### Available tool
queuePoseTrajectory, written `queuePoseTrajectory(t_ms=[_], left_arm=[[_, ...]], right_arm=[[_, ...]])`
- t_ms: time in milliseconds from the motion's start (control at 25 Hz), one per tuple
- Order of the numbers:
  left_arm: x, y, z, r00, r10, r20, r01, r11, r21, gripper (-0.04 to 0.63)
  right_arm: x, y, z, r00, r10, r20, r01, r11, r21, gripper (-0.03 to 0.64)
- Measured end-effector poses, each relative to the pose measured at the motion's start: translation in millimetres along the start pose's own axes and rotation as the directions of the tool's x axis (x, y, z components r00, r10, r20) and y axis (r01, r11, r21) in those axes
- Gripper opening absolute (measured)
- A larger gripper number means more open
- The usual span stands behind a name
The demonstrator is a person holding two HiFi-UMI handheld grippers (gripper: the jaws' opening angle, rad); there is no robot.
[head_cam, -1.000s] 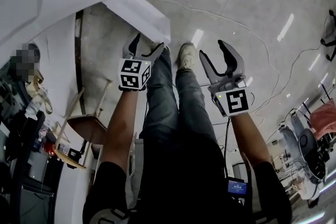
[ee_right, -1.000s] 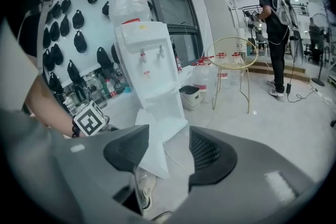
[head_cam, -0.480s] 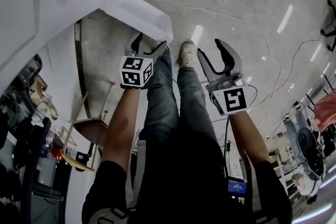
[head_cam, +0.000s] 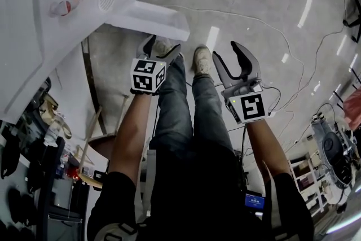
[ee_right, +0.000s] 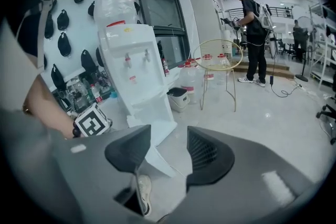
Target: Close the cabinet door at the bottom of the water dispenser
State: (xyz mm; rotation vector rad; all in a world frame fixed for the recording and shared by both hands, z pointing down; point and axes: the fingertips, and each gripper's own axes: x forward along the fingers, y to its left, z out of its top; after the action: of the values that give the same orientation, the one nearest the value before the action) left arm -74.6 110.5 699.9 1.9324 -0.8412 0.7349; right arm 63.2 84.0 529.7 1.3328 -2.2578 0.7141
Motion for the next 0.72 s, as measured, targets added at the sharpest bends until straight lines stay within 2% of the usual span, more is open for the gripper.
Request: queuePoseTrajectory(t_ms=[320,720], left_arm=[[4.8,-2.1,12.8,0.999,-0.046,-0.027,0.047,0.998,0.034,0.402],[7.2,4.8,38.5,0.996,-0.084,-0.024,0.085,0.993,0.084,0.383]], right_arm=[[4.2,-3.0,7.4,0.999,-0.049,0.006,0.049,0.999,0.022,0.218],[23.0,4.5,26.0,0.996,-0.083,0.018,0.083,0.996,0.035,0.218]])
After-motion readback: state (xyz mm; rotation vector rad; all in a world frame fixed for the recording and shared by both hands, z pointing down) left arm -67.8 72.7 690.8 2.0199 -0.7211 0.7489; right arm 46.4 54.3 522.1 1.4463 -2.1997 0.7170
